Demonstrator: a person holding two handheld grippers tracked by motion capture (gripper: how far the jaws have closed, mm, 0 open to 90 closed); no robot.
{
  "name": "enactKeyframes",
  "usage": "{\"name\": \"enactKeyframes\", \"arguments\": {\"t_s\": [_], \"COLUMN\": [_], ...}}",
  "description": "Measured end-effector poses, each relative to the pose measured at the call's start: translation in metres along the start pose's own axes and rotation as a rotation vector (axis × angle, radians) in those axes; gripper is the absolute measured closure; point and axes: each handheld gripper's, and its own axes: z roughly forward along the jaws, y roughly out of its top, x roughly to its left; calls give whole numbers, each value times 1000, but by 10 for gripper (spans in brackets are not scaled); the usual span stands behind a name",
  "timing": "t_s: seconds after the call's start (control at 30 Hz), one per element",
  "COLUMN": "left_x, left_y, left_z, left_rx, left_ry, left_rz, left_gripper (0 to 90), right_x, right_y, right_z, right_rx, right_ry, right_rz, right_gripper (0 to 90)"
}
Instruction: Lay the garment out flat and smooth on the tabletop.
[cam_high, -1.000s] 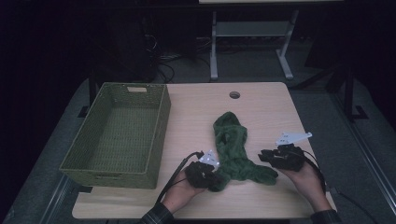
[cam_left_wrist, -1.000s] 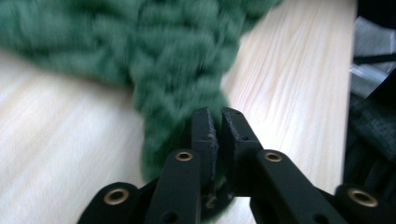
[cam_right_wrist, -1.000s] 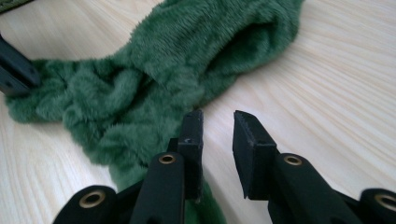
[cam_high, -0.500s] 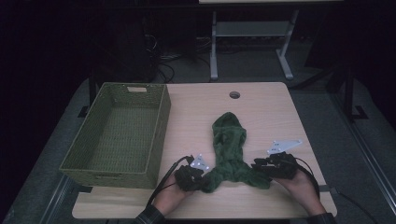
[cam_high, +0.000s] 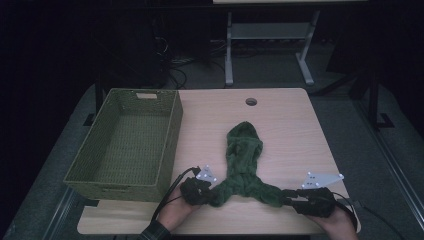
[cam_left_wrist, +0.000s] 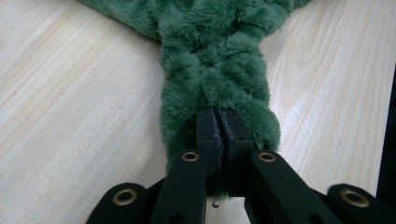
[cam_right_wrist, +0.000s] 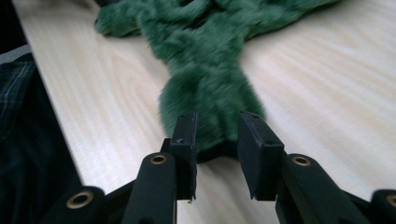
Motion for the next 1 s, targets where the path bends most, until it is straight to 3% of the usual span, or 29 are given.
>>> {"name": "enactKeyframes", "arguments": {"t_s": [0.2,0.4,0.5,0.6,0.67,1.0], "left_x": [2,1,0,-1,-4,-14], "left_y": [1,-1,-5,-7,-8,-3], "left_z": [-11,-24,-31,-34,-37,-33], "left_rx": [-42,-99,-129,-131,-157,-153], "left_ry": [3,34,47,47,36,22], "left_rz": [-9,-22,-38,-35,-39,9], "left_gripper": [759,700,660,632,608,558], "right_x": [-1,2,3,3,3,-14], "right_y": [-5,0,2,0,-2,-10], "right_z": [0,-1,2,3,1,-11], "right_rx": [7,-15,-1,5,5,-20], "right_ry": [-4,8,18,20,13,-41], "right_rz": [9,-3,-12,-19,-5,30], "right_gripper": [664,664,663,659,653,632]}}
